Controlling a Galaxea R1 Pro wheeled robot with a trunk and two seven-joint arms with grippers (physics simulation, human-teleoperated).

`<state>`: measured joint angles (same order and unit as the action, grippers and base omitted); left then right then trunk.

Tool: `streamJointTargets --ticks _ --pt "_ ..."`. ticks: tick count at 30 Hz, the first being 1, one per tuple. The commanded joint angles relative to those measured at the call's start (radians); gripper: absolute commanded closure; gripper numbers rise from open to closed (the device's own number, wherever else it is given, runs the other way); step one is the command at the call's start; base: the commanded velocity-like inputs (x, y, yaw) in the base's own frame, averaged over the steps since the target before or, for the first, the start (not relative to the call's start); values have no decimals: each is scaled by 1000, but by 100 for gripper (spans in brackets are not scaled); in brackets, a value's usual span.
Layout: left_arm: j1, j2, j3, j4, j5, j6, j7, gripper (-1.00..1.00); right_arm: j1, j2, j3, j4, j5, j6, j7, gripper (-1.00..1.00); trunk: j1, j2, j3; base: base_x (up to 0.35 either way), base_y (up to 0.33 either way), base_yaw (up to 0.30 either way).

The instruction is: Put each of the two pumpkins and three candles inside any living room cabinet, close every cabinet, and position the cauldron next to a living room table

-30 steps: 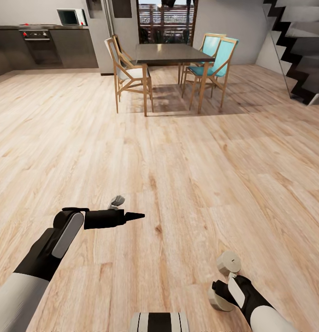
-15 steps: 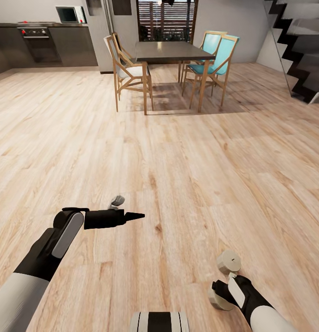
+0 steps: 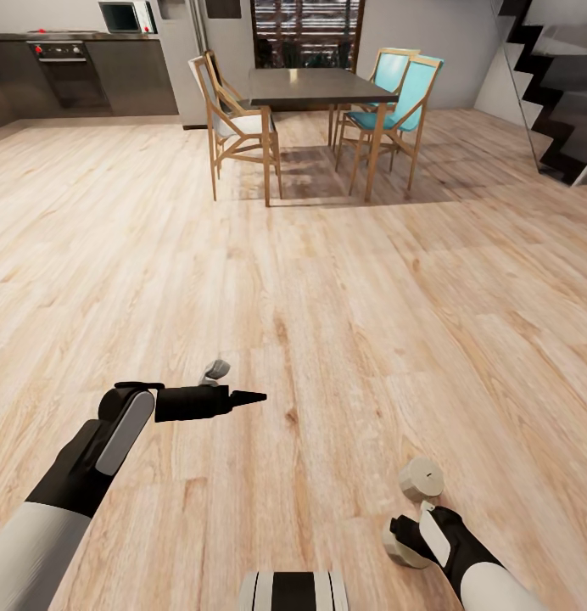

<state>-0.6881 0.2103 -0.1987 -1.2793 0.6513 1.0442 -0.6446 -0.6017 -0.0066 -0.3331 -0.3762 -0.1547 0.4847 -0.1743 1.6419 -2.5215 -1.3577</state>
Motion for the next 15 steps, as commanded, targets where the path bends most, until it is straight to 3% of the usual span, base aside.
streamJointTargets --ticks 1,15 --pt "-1 0 -1 0 -2 3 -4 -100 0 0 -2 -1 -17 3 -7 -100 0 0 -1 0 0 0" --pt "-1 0 -1 0 -2 3 -4 -100 0 0 -2 -1 -17 3 -7 -100 0 0 -1 0 0 0"
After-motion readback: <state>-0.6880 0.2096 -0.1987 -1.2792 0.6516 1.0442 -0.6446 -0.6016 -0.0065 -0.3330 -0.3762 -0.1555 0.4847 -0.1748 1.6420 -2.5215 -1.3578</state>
